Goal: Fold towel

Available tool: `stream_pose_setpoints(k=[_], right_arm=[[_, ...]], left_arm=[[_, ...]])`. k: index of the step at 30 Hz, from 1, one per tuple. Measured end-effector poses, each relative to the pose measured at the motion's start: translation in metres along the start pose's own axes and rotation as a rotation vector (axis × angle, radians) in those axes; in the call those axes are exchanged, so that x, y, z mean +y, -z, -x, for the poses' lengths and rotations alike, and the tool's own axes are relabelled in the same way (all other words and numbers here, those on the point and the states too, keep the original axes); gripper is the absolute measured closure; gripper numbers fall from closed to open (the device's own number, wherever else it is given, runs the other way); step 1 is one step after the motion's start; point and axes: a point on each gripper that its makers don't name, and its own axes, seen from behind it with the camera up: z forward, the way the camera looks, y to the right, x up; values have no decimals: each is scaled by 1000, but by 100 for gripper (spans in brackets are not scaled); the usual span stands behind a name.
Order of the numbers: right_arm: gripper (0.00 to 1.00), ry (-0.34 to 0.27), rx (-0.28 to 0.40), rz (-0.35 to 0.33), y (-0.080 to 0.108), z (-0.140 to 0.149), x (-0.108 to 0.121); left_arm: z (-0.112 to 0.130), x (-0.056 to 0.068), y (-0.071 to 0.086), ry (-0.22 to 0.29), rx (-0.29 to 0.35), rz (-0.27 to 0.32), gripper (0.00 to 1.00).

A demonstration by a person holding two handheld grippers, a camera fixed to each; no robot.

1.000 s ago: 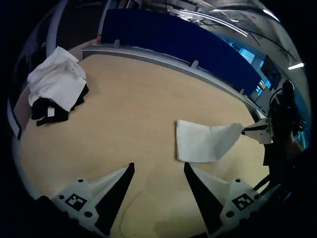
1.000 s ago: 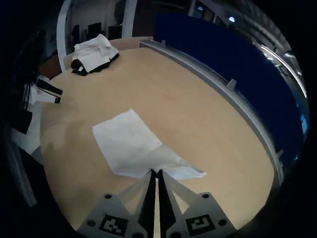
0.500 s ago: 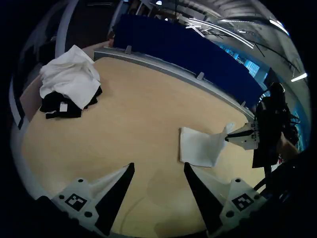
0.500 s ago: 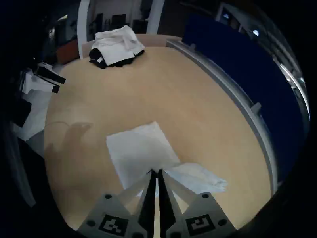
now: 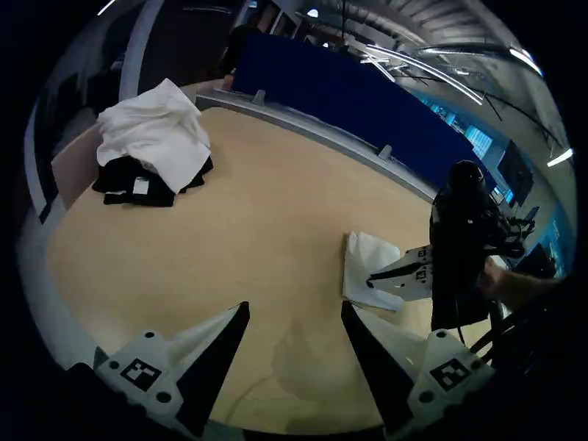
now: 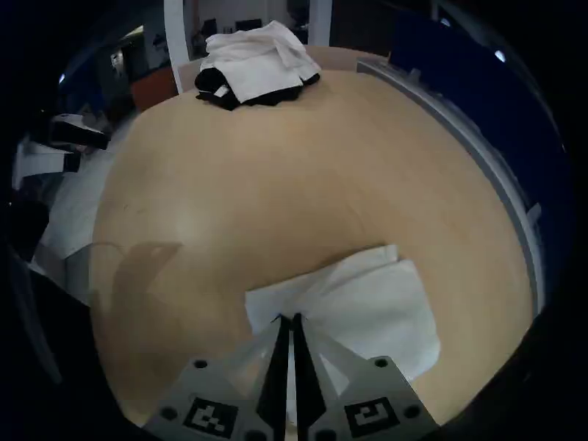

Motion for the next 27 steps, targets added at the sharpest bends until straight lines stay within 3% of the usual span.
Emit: stream_pose_setpoints(k=[4,5,6,10,20,27], right_arm=[[92,-6,0,9,1,2,0],[86,-9,1,11,2,2,0],[80,-14,1,13,3,2,0],[38,-38,10,23,9,5,3],[35,-97,14,63,26,26,10],[35,-135,-16,90,39,60,9]], left_arm=[[3,0,0,6,-6,3,8],[4,0,0,6,-8,4,7],[4,0,-1,5,-11,5,7],[4,-1,-2,-6,-12,6,8],[0,0,0,0,-8,10,8],[0,-1,-1,1,-7,10,8]])
